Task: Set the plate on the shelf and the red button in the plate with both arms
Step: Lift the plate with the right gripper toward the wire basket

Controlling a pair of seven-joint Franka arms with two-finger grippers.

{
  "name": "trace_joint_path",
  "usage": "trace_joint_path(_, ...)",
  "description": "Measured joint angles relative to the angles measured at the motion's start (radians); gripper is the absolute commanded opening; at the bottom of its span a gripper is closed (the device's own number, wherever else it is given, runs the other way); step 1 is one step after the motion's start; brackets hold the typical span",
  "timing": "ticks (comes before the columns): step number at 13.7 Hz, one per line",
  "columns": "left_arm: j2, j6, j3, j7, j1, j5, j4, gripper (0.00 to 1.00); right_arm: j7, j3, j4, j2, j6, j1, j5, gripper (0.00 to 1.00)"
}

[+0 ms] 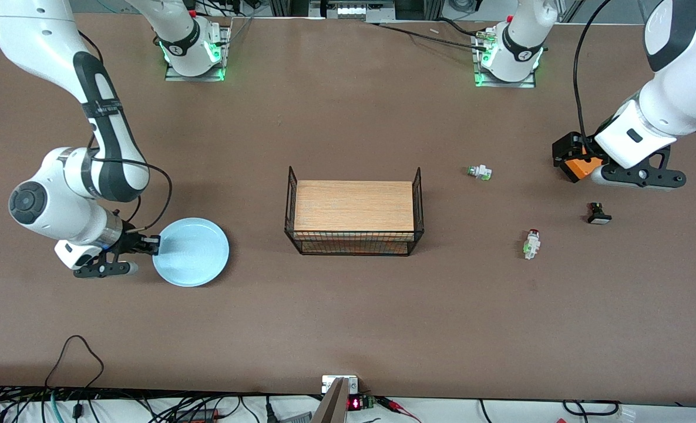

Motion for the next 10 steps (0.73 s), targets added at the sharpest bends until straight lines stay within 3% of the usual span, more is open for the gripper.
trace_joint_path(10,0.000,0.000,-0.007,0.000,-0.004,0.000,0.000,1.00,0.140,-0.029,0.095,-0.199,-0.384,0.026,0.000,0.00)
